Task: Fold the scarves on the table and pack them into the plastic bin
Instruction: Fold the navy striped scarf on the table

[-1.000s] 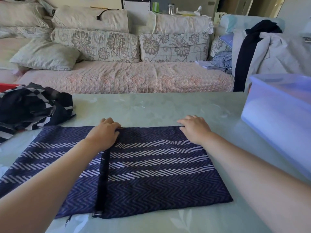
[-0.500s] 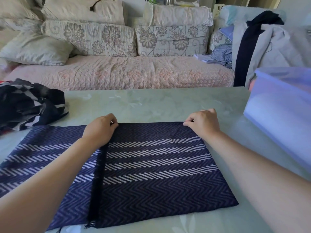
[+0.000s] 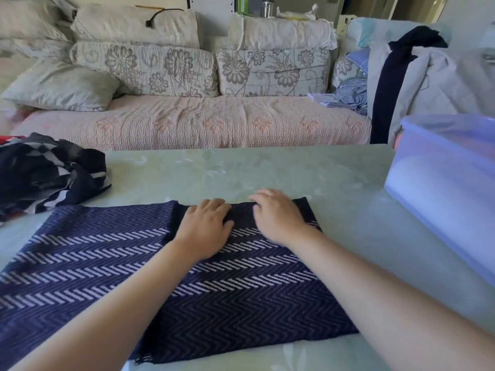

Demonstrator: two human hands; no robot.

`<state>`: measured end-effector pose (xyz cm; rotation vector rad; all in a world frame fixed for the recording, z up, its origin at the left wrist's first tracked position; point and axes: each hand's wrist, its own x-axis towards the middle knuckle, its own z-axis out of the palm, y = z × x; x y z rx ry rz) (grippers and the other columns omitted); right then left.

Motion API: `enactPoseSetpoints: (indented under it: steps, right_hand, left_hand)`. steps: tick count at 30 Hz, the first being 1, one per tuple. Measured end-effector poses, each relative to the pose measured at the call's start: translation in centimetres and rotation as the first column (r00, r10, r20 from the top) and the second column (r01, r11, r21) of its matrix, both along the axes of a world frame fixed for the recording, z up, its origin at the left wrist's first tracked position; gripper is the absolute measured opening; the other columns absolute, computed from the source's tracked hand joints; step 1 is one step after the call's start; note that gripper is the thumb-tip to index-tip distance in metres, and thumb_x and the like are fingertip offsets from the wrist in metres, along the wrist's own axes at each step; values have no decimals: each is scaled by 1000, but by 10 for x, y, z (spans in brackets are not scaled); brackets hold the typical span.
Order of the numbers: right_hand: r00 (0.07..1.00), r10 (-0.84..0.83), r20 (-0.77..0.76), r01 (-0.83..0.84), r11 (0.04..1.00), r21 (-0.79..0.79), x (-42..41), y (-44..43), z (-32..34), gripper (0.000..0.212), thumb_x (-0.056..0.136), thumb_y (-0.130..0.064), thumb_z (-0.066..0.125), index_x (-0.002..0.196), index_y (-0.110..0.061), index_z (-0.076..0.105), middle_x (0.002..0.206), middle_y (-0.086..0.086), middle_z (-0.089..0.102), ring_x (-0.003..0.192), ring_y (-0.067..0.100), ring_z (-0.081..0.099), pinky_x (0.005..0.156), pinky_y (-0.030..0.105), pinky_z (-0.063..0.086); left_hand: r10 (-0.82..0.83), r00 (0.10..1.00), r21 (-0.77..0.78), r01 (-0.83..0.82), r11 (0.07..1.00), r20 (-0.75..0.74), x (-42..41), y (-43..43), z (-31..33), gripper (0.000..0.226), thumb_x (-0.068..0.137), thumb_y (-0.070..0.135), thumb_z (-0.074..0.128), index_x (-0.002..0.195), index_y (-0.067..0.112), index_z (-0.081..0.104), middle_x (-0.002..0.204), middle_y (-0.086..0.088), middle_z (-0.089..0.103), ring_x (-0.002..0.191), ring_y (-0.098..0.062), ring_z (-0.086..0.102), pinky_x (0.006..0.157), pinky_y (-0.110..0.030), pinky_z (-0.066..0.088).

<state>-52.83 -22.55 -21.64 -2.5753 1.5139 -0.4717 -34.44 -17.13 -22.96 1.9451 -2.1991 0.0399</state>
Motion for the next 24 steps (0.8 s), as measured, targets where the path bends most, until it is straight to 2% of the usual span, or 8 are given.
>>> enactPoseSetpoints:
  steps: [2, 4, 8, 12, 16, 19, 21, 24]
  right_hand:
    - [999, 31, -14, -28, 984, 177, 17, 17, -7, 51, 105, -38, 34, 153, -21, 37, 162, 6, 27, 148, 23, 22, 121, 40, 20]
    - [993, 72, -96, -45, 964, 260, 15, 25, -15, 57, 105, -50, 24, 158, -29, 20, 167, 4, 6, 153, 19, 3, 124, 43, 7]
    - [982, 22, -188, 27, 967, 254, -31, 13, -15, 61, 103, -59, 17, 159, -37, 7, 167, 0, -7, 153, 17, -8, 124, 43, -2]
    - [965, -81, -248, 148, 953, 263, -70, 0, -14, 62, 103, -60, 16, 159, -36, 2, 167, 3, -11, 153, 20, -10, 124, 39, -3]
    - [954, -115, -277, 189, 947, 260, -73, 1, -15, 64, 102, -61, 11, 159, -35, -2, 166, 7, -13, 153, 23, -13, 124, 45, -2]
    - [947, -141, -287, 208, 954, 216, -77, 14, -11, 63, 103, -57, 15, 160, -30, 5, 167, 8, -10, 153, 24, -11, 124, 48, 0]
    - [952, -132, -275, 185, 966, 180, -86, 26, -7, 60, 105, -50, 22, 159, -25, 13, 167, 9, -7, 154, 25, -6, 124, 49, 5]
    - [966, -100, -237, 131, 984, 120, -89, 43, -5, 57, 104, -42, 36, 156, -22, 25, 167, 8, 4, 153, 26, 8, 121, 46, 16]
  left_hand:
    - [52, 999, 125, -50, 991, -14, -5, 4, -9, 63, 98, 57, 27, 154, 29, 23, 163, 5, 15, 149, -17, 10, 121, -45, 12]
    - [88, 996, 215, -86, 973, -2, -2, 6, -12, 69, 95, 65, 21, 156, 34, 8, 164, 4, -3, 151, -16, -7, 121, -49, -3]
    - [136, 988, 266, -150, 952, 70, 7, 12, -8, 73, 92, 72, 10, 155, 38, -2, 164, 4, -11, 150, -18, -12, 117, -56, -12]
    - [227, 969, 266, -245, 932, 97, 22, 23, -7, 78, 89, 76, 6, 156, 37, -1, 164, 2, -8, 150, -18, -11, 118, -57, -9]
    - [215, 971, 304, -238, 922, 108, 26, 30, -5, 81, 88, 77, 6, 155, 35, -7, 163, 0, -14, 149, -17, -17, 119, -53, -11]
    - [206, 965, 239, -241, 941, 162, 18, 31, -3, 75, 93, 71, 8, 156, 32, -2, 164, 0, -7, 150, -20, -12, 119, -53, -11]
    - [143, 977, 157, -168, 973, 157, 7, 32, 3, 67, 98, 63, 13, 157, 31, 6, 165, 1, 1, 151, -21, -4, 121, -50, -4]
    - [10, 1000, 87, -12, 996, 21, -15, 35, 12, 55, 103, 50, 26, 154, 31, 22, 162, 6, 17, 149, -18, 12, 120, -42, 13]
